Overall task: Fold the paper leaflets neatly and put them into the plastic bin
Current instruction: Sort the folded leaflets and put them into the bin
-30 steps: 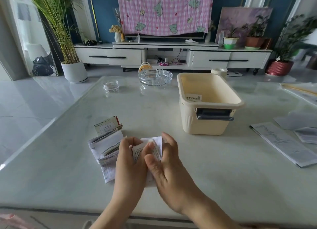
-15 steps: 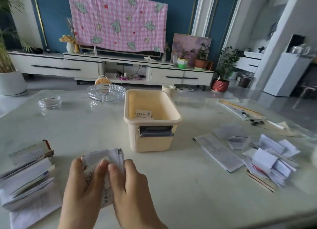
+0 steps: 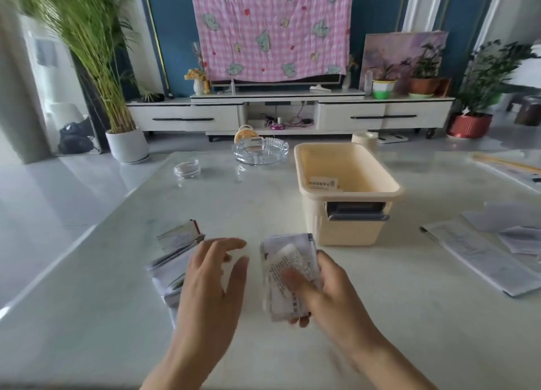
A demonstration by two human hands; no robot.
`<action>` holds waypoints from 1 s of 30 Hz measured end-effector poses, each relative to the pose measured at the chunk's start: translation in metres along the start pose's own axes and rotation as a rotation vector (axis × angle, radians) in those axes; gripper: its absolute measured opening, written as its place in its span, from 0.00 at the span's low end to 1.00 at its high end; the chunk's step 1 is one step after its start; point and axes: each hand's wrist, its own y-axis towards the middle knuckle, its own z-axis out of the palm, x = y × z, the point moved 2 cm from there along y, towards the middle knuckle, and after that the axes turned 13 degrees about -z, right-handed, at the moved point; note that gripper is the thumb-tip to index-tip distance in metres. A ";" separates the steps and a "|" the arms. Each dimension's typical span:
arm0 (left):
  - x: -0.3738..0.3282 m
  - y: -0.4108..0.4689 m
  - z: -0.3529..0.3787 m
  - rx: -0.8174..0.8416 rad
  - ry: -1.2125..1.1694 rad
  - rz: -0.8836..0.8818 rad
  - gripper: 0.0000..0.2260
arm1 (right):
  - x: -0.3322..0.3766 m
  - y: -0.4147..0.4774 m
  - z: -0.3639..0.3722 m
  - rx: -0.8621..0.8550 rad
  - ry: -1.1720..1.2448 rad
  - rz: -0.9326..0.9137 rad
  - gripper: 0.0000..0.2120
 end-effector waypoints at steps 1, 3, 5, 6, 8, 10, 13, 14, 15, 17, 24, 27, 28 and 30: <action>0.009 0.006 -0.015 -0.036 0.093 0.029 0.05 | -0.002 0.003 0.004 -0.022 -0.010 0.013 0.10; 0.019 0.014 -0.032 -0.045 0.194 0.054 0.11 | -0.008 0.005 0.002 -0.069 -0.036 0.039 0.06; 0.030 0.015 -0.045 0.009 0.294 0.054 0.16 | -0.012 0.006 0.007 -0.079 -0.037 0.065 0.04; 0.035 0.013 -0.048 0.046 0.320 0.046 0.19 | -0.014 0.005 0.008 -0.081 -0.049 0.070 0.04; 0.045 0.008 -0.052 0.084 0.410 0.068 0.27 | -0.015 0.005 0.013 -0.067 -0.067 0.064 0.05; 0.054 0.007 -0.049 0.111 0.553 0.101 0.30 | -0.017 0.003 0.016 -0.059 -0.084 0.074 0.05; 0.057 0.012 -0.047 0.068 0.652 0.126 0.24 | -0.019 0.001 0.019 -0.060 -0.085 0.098 0.05; 0.055 0.014 -0.047 0.049 0.670 0.137 0.21 | -0.018 0.001 0.019 -0.061 -0.085 0.104 0.06; 0.053 0.014 -0.047 0.038 0.681 0.141 0.19 | -0.018 0.001 0.018 -0.065 -0.085 0.108 0.06; 0.050 0.012 -0.046 0.021 0.679 0.157 0.17 | -0.018 0.001 0.016 -0.077 -0.086 0.109 0.05; 0.028 0.010 -0.048 0.017 0.474 0.166 0.04 | -0.010 0.000 -0.003 -0.112 -0.074 0.082 0.05; 0.012 0.009 -0.051 0.036 0.221 0.071 0.10 | -0.004 -0.002 -0.015 -0.130 -0.045 0.086 0.05; 0.009 0.009 -0.052 0.016 0.132 0.019 0.13 | -0.001 -0.002 -0.019 -0.132 -0.021 0.089 0.05; 0.008 0.009 -0.048 -0.024 -0.037 -0.128 0.16 | 0.003 -0.004 -0.024 -0.134 0.048 0.107 0.05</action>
